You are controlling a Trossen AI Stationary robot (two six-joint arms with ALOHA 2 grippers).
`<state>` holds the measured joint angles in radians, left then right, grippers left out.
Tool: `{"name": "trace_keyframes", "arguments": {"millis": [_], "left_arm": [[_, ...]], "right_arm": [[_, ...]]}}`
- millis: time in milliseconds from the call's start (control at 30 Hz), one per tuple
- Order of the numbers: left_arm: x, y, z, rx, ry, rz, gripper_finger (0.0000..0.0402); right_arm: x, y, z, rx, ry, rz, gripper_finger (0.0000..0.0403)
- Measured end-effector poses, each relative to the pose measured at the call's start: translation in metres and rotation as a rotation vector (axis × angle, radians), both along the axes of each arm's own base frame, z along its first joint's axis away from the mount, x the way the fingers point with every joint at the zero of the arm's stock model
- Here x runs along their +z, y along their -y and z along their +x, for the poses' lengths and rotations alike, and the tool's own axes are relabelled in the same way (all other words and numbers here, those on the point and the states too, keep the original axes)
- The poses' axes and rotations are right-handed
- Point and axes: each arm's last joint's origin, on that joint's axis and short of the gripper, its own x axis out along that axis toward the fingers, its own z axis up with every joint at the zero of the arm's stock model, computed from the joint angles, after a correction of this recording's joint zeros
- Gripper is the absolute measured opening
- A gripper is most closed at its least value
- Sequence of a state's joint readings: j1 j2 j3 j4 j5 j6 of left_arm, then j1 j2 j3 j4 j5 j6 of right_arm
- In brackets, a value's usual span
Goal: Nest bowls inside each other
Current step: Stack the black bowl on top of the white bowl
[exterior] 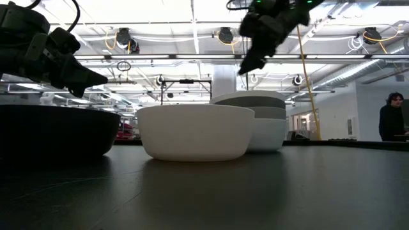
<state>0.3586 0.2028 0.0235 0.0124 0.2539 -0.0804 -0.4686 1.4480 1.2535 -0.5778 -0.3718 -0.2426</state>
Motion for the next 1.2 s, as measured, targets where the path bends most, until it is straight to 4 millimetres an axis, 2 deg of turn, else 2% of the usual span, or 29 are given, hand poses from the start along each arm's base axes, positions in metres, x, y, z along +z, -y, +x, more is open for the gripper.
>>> {"name": "trace_keyframes", "arguments": {"millis": [367, 467, 600, 667, 733, 1200], "left_arm": [[0.000, 0.000, 0.000, 0.000, 0.000, 0.001, 0.0008], [0.000, 0.000, 0.000, 0.000, 0.000, 0.001, 0.0008], [0.000, 0.000, 0.000, 0.000, 0.000, 0.000, 0.0008], [0.000, 0.000, 0.000, 0.000, 0.000, 0.000, 0.0007], [0.000, 0.000, 0.000, 0.000, 0.001, 0.000, 0.0008], [0.000, 0.000, 0.000, -0.007, 0.003, -0.012, 0.0007]], "right_arm": [[-0.024, -0.036, -0.072, -0.052, 0.142, -0.011, 0.0127], [-0.033, -0.045, -0.090, -0.051, 0.171, -0.024, 0.0101], [-0.041, -0.055, -0.108, -0.049, 0.229, -0.051, 0.0047], [-0.046, -0.059, -0.116, -0.031, 0.256, -0.048, 0.0017], [-0.051, -0.063, -0.122, -0.010, 0.291, -0.045, 0.0005], [-0.101, -0.078, -0.150, -0.095, 0.537, 0.013, 0.0001]]}}
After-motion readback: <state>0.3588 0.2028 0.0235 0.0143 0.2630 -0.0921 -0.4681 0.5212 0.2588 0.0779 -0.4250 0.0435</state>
